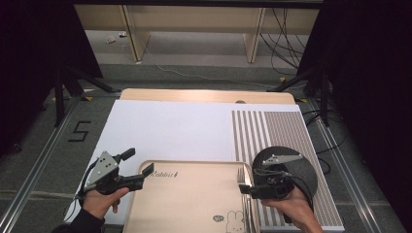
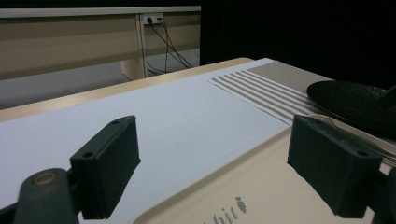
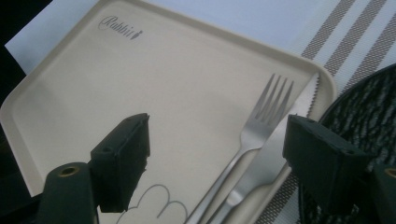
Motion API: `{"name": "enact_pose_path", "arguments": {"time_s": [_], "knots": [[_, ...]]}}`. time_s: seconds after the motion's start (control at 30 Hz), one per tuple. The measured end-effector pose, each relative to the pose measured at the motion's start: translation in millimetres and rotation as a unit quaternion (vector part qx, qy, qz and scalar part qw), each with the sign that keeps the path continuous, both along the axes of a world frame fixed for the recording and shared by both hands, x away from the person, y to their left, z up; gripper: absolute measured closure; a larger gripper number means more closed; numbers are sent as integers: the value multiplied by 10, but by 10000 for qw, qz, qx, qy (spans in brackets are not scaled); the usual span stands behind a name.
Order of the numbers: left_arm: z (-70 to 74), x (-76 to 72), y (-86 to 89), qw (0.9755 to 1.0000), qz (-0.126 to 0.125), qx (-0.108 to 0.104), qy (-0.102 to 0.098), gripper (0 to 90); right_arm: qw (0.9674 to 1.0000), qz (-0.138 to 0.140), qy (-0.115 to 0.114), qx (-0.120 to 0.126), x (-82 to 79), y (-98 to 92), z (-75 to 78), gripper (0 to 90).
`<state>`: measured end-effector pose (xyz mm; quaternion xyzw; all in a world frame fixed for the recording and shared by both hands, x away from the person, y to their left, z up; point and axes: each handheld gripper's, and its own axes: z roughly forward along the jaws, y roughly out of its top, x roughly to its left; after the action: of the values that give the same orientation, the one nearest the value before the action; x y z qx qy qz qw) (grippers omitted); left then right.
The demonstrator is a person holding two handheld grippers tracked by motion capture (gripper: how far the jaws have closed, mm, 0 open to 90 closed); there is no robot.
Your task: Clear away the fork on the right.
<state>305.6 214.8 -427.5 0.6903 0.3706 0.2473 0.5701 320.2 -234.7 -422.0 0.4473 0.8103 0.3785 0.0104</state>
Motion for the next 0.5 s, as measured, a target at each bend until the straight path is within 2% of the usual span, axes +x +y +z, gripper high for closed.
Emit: {"name": "enact_pose_path", "arguments": {"time_s": [0.5], "knots": [[0, -9, 5, 10000, -7, 1, -9, 160, 9986, -502, -94, 119, 18, -284, 35, 240]]}}
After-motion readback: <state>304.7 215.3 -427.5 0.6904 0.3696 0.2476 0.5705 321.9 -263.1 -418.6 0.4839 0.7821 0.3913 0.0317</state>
